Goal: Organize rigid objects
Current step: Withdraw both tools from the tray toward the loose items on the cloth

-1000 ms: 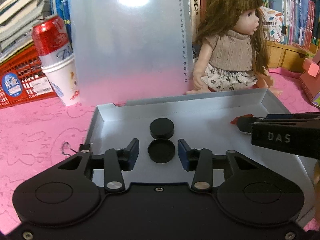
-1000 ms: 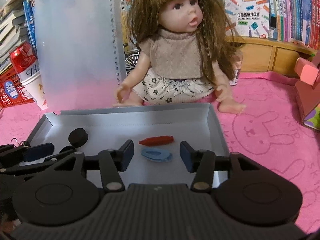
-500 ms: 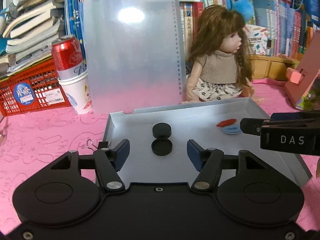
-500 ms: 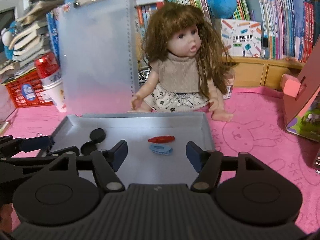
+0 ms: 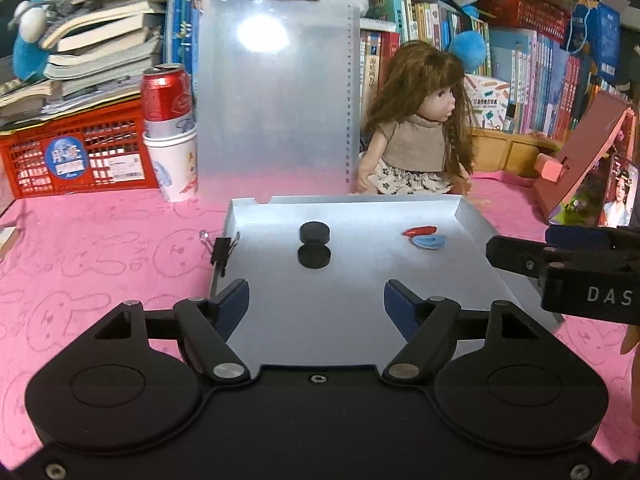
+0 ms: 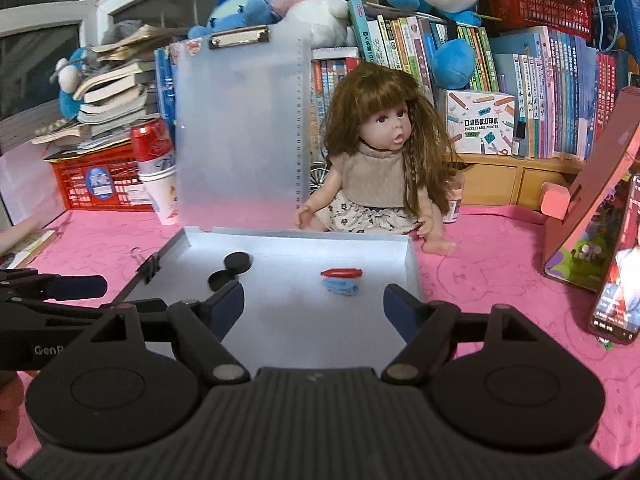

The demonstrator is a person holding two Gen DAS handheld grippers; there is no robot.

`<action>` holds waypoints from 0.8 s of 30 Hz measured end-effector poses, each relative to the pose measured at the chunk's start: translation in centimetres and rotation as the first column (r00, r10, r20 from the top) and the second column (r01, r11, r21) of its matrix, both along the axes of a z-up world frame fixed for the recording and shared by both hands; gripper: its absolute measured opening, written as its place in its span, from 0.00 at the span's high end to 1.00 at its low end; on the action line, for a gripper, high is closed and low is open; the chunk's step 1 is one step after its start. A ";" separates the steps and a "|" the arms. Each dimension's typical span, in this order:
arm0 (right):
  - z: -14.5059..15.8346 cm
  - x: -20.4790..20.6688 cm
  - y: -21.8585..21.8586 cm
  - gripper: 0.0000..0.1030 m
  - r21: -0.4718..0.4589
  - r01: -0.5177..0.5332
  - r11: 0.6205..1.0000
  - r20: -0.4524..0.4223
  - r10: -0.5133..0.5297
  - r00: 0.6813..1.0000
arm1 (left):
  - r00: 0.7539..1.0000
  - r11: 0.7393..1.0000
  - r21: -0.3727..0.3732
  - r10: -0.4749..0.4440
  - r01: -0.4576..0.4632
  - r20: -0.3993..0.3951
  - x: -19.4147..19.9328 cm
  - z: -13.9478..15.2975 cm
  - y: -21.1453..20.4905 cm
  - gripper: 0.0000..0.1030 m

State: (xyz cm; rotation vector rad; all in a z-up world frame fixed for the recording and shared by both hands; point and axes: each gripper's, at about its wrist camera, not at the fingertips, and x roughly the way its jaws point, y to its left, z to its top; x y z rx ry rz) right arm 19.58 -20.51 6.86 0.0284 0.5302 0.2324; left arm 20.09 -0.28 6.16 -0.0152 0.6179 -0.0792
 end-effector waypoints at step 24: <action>-1.9 -10.0 -1.8 0.11 0.012 -0.072 0.997 0.095 0.071 0.993 | 0.996 0.998 -0.008 -0.058 0.059 0.074 -11.8 -1.0 -0.1 0.25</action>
